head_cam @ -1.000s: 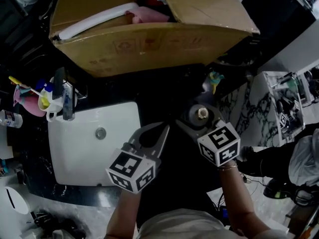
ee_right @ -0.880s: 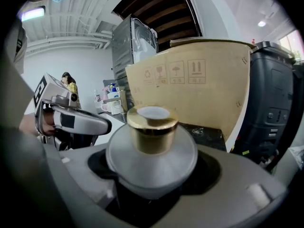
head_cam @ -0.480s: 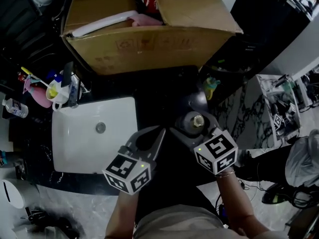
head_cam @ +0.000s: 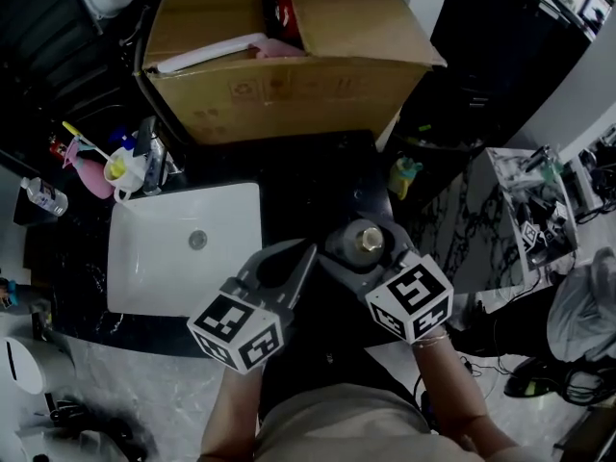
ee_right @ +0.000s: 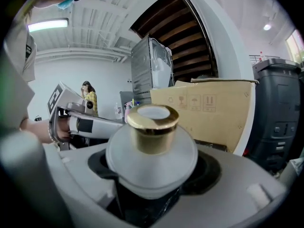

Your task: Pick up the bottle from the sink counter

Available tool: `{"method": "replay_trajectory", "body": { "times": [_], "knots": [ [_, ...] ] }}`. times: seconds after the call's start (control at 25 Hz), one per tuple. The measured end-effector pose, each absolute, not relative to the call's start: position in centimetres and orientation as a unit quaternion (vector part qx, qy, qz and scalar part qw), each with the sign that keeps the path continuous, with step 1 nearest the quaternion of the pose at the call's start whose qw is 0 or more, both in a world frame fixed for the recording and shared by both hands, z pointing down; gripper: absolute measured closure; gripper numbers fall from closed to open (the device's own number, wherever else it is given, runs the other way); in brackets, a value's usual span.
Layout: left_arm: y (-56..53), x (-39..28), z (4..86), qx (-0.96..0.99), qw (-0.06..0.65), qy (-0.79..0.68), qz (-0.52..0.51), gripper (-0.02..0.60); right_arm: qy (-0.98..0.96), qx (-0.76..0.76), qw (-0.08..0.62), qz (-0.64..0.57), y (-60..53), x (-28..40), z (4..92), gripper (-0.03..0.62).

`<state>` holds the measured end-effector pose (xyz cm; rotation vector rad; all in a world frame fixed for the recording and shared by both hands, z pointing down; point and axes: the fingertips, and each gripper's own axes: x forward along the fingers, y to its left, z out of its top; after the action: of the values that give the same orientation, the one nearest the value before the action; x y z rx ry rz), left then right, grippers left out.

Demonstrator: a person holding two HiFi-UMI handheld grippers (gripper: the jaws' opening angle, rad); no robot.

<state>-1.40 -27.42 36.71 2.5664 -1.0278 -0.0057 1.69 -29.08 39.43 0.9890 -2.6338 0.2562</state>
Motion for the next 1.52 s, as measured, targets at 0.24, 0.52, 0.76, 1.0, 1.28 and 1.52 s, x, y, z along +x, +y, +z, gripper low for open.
{"method": "replay_trajectory", "body": {
  "times": [0.24,0.52,0.76,1.0,1.28,1.52],
  "knots": [
    [-25.7,-1.2,34.9,0.913,0.164,-0.375,-0.001,0.575,-0.926,0.342,0.144,0.073,-27.4,2.6,37.7,0.253],
    [-24.9,-1.3,33.6,0.912,0.133,-0.388,0.018,0.575,-0.927,0.345,0.125,0.072,-27.0,2.9,36.3,0.253],
    [-24.8,-1.9,33.2,0.907,0.122,-0.401,0.022,0.575,-0.929,0.349,0.093,0.075,-27.1,3.0,35.4,0.253],
    [-24.8,-2.2,33.6,0.902,0.125,-0.412,0.024,0.575,-0.932,0.347,0.083,0.064,-27.3,3.2,35.0,0.253],
    [-25.5,-2.7,34.2,0.895,0.122,-0.428,0.032,0.575,-0.933,0.347,0.074,0.060,-27.8,3.5,34.7,0.253],
    [-25.8,-2.6,34.5,0.895,0.121,-0.428,0.036,0.575,-0.937,0.338,0.073,0.059,-27.7,3.4,34.5,0.253]
  ]
}}
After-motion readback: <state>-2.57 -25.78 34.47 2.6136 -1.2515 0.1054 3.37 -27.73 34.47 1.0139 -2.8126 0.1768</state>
